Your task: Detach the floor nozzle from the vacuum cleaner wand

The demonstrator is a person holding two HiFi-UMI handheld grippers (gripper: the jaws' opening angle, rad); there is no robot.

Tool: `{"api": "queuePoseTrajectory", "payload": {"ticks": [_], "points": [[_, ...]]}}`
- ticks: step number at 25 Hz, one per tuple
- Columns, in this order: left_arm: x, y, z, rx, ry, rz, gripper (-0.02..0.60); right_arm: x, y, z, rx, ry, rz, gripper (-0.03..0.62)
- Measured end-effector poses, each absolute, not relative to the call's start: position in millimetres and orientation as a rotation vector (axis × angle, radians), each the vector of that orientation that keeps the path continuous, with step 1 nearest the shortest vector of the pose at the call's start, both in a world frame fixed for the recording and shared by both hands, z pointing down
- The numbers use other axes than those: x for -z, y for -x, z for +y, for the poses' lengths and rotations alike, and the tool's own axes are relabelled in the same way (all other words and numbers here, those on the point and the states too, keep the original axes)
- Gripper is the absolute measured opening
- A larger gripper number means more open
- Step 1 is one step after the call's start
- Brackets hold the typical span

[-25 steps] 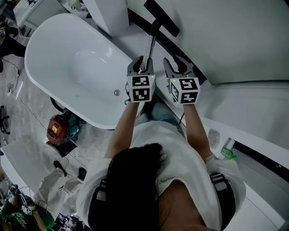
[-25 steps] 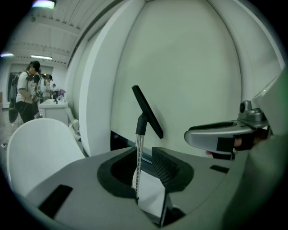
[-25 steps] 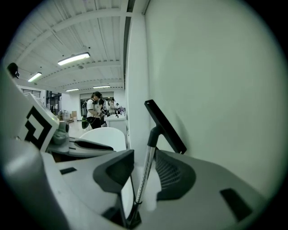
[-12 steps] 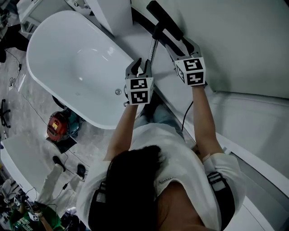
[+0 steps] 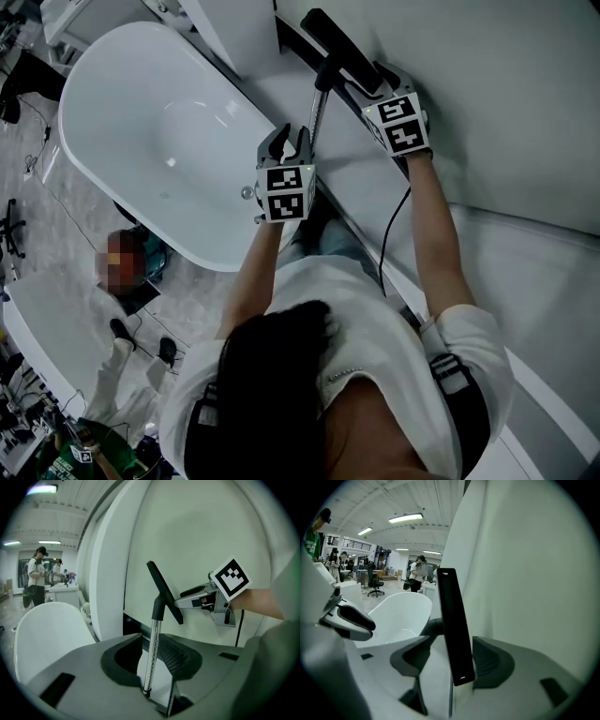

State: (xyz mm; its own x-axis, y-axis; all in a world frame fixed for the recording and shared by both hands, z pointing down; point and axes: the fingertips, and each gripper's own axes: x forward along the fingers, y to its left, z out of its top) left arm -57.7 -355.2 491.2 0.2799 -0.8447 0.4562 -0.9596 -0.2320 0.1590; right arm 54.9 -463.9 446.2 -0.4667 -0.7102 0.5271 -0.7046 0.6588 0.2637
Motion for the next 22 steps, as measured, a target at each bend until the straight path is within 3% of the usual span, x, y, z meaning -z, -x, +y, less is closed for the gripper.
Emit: {"api": "queuePoseTrajectory", "payload": {"ticks": [22], "points": [[-501,67,-398,-0.381,-2.091,-1.626,0.098,-487,-26,-527,0.074,-0.806,-2.185,0.278]]}}
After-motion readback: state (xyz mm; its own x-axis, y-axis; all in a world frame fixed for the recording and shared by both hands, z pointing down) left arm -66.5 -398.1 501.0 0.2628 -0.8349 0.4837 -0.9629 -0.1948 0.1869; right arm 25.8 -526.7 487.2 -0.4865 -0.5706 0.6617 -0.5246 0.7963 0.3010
